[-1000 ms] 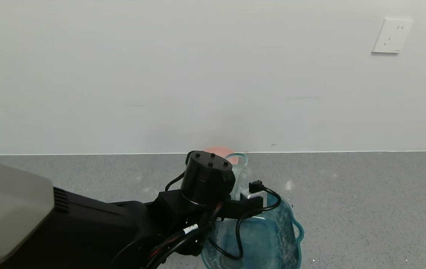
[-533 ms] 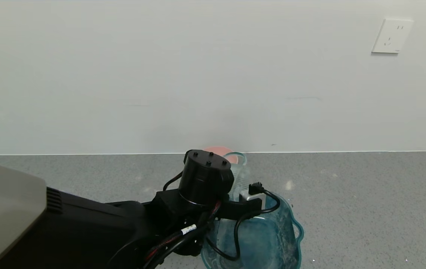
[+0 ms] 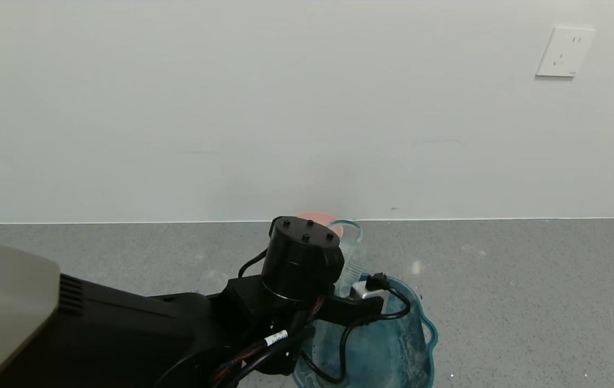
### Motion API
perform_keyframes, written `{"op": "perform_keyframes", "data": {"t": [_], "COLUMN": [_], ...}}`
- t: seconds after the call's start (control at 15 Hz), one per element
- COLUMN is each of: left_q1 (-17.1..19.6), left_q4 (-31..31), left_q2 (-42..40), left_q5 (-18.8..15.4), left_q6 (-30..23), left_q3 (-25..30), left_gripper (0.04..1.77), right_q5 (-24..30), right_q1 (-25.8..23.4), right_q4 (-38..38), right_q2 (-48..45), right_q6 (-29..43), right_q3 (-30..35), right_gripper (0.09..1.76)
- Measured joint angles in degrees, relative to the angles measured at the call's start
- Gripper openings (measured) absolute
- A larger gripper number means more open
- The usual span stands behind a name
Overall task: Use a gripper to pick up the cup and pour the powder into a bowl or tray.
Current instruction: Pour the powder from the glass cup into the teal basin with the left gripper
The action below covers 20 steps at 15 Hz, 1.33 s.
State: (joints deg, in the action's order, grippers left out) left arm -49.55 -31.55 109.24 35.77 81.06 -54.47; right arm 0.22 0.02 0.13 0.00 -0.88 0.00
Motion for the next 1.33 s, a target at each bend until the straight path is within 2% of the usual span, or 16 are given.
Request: {"op": "perform_keyframes", "data": {"t": [0.6,0.8,1.33], "left_q1": [-2.3,-3.1,-4.8], "left_q4": [0.7,0.4,1.0], "left_q2": [-0.1,-0.1,-0.3], "left_q5": [3.6,5.9,8.4], "left_q6": [6.8,8.6,12.9], "left_q3": [0.6,0.6,0.2], "left_gripper": [1.26,1.26,1.26], "right_q5": [0.0,0.0,0.0], "right_q1": [0.0,0.0,0.0], "right_q4": [0.0,0.0,0.0], "right_q2": [0.0,0.0,0.0], "right_q6": [0.0,0.0,0.0], "right_q3": [0.0,0.0,0.0], "right_gripper": [1.71,1.71,1.71]}}
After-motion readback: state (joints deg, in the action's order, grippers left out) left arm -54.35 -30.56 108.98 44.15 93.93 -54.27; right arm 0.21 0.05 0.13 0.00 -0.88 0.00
